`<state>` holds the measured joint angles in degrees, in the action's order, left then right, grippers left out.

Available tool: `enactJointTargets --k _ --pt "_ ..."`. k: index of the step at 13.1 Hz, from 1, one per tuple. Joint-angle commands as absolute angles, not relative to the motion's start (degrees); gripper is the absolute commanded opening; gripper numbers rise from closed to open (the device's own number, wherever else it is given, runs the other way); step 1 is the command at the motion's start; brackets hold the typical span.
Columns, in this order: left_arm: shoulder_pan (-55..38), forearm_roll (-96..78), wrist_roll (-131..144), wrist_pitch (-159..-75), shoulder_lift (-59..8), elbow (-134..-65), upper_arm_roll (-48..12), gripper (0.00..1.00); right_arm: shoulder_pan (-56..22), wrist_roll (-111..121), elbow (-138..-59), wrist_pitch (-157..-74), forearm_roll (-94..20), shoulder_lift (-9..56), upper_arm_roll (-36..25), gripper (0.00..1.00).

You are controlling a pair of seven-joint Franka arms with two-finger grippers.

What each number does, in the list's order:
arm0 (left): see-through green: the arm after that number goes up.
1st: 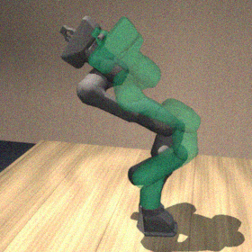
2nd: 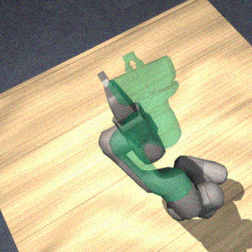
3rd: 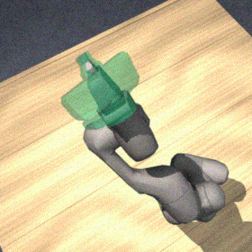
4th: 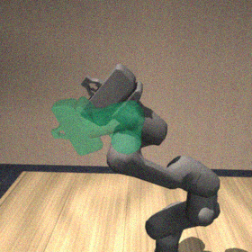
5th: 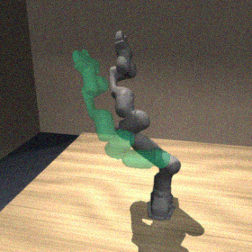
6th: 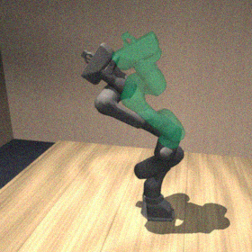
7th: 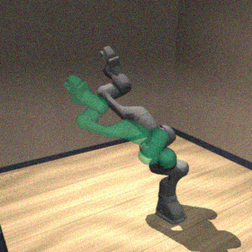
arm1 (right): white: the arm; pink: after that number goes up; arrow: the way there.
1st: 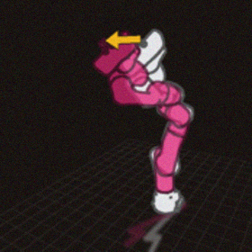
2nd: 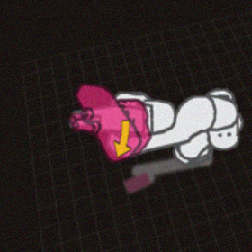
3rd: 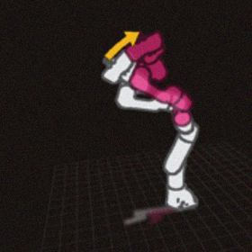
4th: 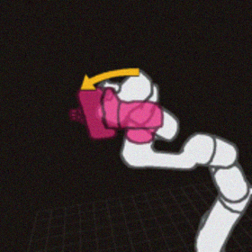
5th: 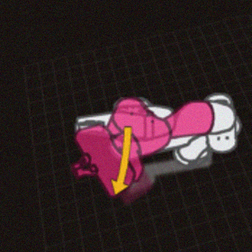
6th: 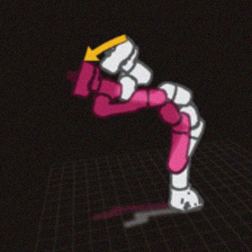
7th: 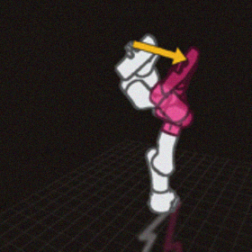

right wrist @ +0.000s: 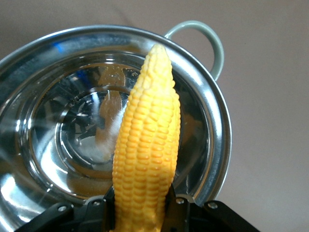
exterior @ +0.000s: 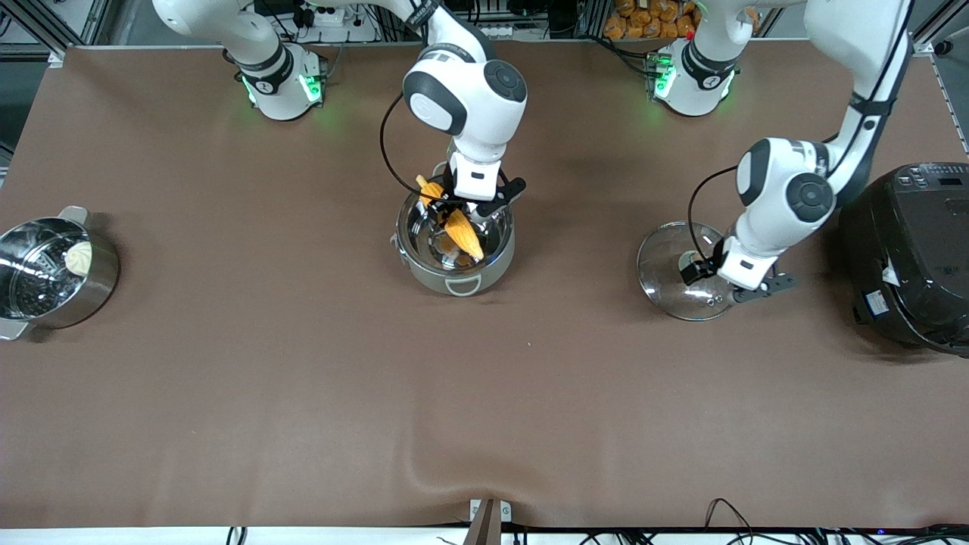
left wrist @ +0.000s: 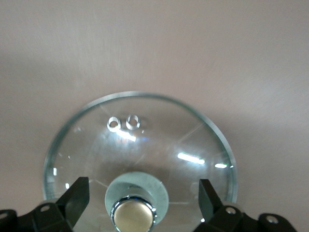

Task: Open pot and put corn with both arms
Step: 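Release the corn into the pot with the right gripper while the left gripper withdraws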

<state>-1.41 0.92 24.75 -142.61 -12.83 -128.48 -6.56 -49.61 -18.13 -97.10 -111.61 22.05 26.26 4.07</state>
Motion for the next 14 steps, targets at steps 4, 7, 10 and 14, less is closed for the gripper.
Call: enactJointTargets --k 4,7,10,14 --pt "-0.97 0.97 22.25 -112.98 -8.18 -106.03 -6.59 1.0 -50.8 -19.78 -96.86 -113.2 24.78 27.51 3.6 0.0" --pt "1.4 0.88 16.97 -109.07 -4.5 -101.34 -6.77 1.0 -50.98 -19.86 -96.59 -113.29 24.87 28.21 3.52 0.24" --pt "1.41 0.97 16.7 -106.62 -0.98 -100.72 -6.68 1.0 -50.98 -19.86 -96.59 -113.2 24.96 28.39 3.52 1.0" --pt "1.32 0.88 15.38 -101.6 3.25 -99.33 -7.21 1.0 -50.71 -19.95 -95.72 -112.68 24.7 27.95 3.52 1.0"
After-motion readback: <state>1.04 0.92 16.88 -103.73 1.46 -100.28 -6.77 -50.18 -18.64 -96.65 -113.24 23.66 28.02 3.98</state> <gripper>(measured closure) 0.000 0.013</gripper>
